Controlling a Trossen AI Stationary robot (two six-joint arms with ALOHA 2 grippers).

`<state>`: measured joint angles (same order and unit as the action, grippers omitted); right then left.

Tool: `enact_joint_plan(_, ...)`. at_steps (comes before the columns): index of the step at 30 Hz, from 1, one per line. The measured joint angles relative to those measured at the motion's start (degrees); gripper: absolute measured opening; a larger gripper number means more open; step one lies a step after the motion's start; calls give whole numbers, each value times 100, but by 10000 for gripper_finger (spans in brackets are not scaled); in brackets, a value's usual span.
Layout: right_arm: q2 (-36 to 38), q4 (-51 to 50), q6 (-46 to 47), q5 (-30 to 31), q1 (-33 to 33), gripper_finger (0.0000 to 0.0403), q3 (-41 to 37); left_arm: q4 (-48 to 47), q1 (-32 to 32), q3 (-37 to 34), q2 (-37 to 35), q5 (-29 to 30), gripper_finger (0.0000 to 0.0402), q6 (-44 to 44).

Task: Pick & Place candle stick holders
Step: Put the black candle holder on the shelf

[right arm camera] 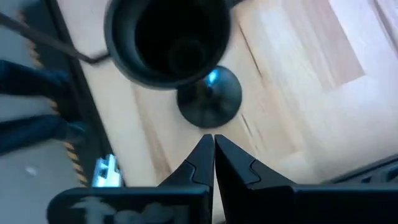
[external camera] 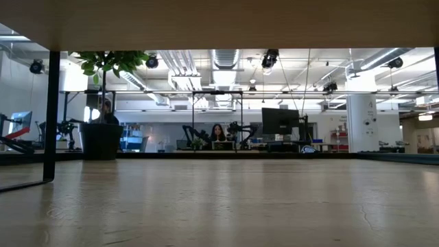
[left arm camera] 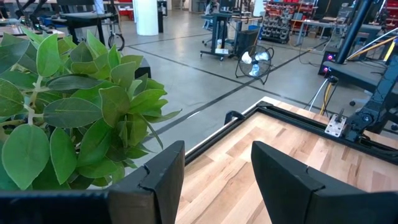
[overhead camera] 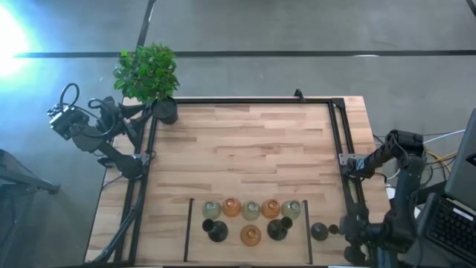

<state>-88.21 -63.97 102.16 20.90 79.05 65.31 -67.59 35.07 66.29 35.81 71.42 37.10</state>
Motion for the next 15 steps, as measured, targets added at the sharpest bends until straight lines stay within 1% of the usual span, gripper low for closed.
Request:
enact_joint_plan(2, 171, 77, 246, 180, 35, 8, -135, -1, 0, 2, 0, 0, 191, 0)
enact_joint_plan(4, 291, 118, 223, 216, 35, 8, -275, 0, 0, 0, 0, 0, 191, -2)
enact_joint_plan(7, 423, 431, -109, 290, 32, 8, -435, -1, -1, 2, 2, 1, 191, -2)
enact_joint_plan(11, 494, 786, -807, 315, 29, 8, -611, -1, 0, 2, 9, 2, 191, 0)
enact_joint_plan(13, 504, 820, -1017, 294, 27, 8, -673, -1, 0, 2, 9, 0, 191, -2)
enact_joint_plan(15, 580, 479, -1227, 306, 24, 8, -791, -1, -2, 2, 9, 1, 190, -1)
